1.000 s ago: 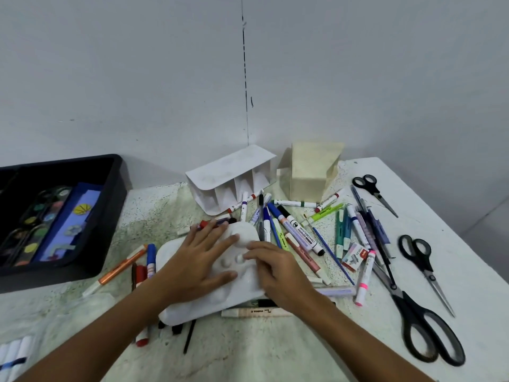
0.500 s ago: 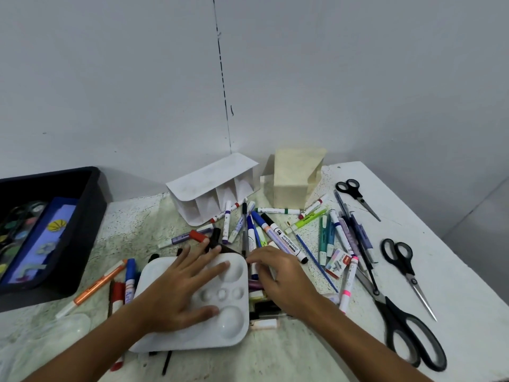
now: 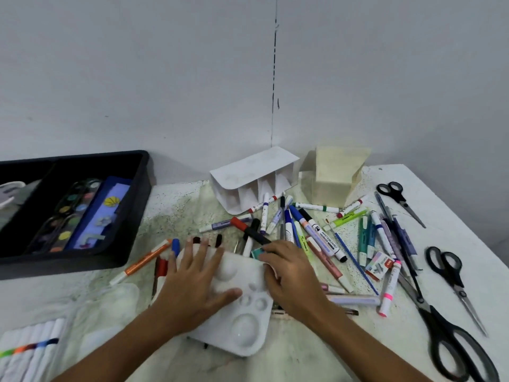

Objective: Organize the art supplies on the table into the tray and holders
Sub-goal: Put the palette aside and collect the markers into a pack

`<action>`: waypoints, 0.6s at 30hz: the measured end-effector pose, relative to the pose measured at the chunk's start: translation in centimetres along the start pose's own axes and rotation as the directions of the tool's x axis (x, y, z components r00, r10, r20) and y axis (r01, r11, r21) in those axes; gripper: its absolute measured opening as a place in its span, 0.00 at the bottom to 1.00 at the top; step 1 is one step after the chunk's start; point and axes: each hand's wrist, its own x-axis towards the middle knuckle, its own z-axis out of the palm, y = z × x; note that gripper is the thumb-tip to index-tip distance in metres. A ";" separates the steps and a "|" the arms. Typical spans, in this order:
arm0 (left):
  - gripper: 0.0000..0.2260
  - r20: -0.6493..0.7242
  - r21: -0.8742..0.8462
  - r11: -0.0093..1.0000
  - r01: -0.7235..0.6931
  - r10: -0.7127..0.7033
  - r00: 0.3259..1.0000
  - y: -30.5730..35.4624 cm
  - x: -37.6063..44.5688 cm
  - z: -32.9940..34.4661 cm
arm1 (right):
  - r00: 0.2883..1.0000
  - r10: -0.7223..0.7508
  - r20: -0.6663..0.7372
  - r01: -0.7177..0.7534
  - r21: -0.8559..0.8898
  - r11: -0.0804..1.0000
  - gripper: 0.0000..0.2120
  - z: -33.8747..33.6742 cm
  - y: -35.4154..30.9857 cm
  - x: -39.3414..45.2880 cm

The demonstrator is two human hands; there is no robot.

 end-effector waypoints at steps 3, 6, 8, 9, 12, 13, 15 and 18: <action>0.47 0.108 -0.043 0.993 -0.109 0.113 0.988 -2.1 0.4 -0.7 | 0.998 -0.013 0.055 0.022 -0.170 0.985 0.12 0.5 -1.9 -0.8; 0.42 0.123 -0.101 0.958 -0.268 0.279 0.952 -4.9 1.4 -2.2 | 0.993 0.058 0.102 -0.030 -0.256 0.966 0.15 1.1 -3.8 -1.3; 0.38 0.032 -0.198 0.933 -0.302 0.314 0.949 -5.6 1.7 -2.3 | 0.991 0.076 0.107 -0.049 -0.233 0.971 0.15 1.6 -4.7 -1.5; 0.36 -0.002 -0.244 0.927 -0.283 0.292 0.957 -5.3 1.7 -2.2 | 0.991 0.075 0.114 -0.051 -0.203 0.978 0.15 1.8 -5.0 -1.5; 0.40 0.050 -0.194 0.968 -0.157 0.170 0.984 -3.6 1.1 -1.1 | 0.990 0.064 0.128 -0.056 -0.067 0.996 0.12 1.3 -4.7 -1.1; 0.44 0.084 -0.154 0.976 -0.153 0.167 0.982 -3.2 0.9 -0.8 | 0.990 0.060 0.126 -0.054 -0.050 0.997 0.12 0.9 -4.2 -1.0; 0.46 0.112 -0.143 0.975 -0.173 0.189 0.976 -3.2 0.7 -0.9 | 0.991 0.075 0.109 -0.070 -0.054 0.996 0.12 -0.3 -2.8 -0.3; 0.42 0.042 -0.190 0.957 -0.221 0.233 0.972 -3.3 1.4 -2.2 | 0.988 0.121 0.100 -0.115 -0.065 0.991 0.12 -2.1 0.2 1.0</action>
